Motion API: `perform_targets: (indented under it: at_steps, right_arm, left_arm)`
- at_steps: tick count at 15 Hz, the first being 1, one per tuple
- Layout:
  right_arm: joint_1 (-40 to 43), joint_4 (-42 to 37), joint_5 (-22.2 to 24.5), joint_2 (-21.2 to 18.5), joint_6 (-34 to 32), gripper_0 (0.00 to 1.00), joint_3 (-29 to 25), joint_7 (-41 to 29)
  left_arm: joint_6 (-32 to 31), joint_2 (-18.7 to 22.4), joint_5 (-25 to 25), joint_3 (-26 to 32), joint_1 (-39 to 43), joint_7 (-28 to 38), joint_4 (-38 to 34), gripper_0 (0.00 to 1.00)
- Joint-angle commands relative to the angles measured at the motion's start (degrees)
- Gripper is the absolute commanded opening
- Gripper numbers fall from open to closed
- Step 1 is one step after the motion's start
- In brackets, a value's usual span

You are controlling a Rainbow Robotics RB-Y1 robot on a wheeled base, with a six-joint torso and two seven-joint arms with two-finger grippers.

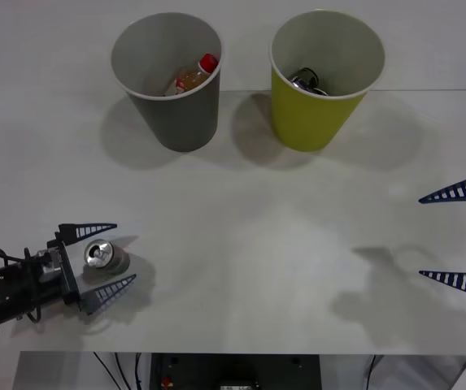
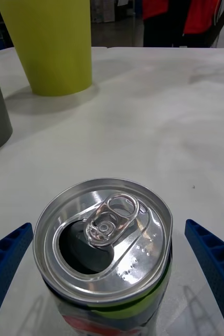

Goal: Put the can into the green bin and the plastic bottle into the gray bin

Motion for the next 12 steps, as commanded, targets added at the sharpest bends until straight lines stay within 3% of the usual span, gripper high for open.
perform_targets:
  at_steps: [1, 2, 3, 12]
  right_arm:
    - [0.0, 0.0, 0.0, 0.0, 0.0, 1.0, 0.0, 0.0]
    - [0.0, 0.0, 0.0, 0.0, 0.0, 1.0, 0.0, 0.0]
    - [0.0, 0.0, 0.0, 0.0, 0.0, 1.0, 0.0, 0.0]
    - [0.0, 0.0, 0.0, 0.0, 0.0, 1.0, 0.0, 0.0]
  left_arm:
    - [0.05, 0.03, 0.05, -0.01, 0.0, 0.17, -0.01, 0.23]
    - [0.05, 0.03, -0.04, -0.01, 0.09, 0.17, -0.01, 0.09]
    - [0.05, 0.03, -0.04, -0.01, 0.0, 0.34, -0.01, 0.02]
    - [-0.3, 0.03, -0.57, -0.01, 0.0, 1.66, -0.63, 0.0]
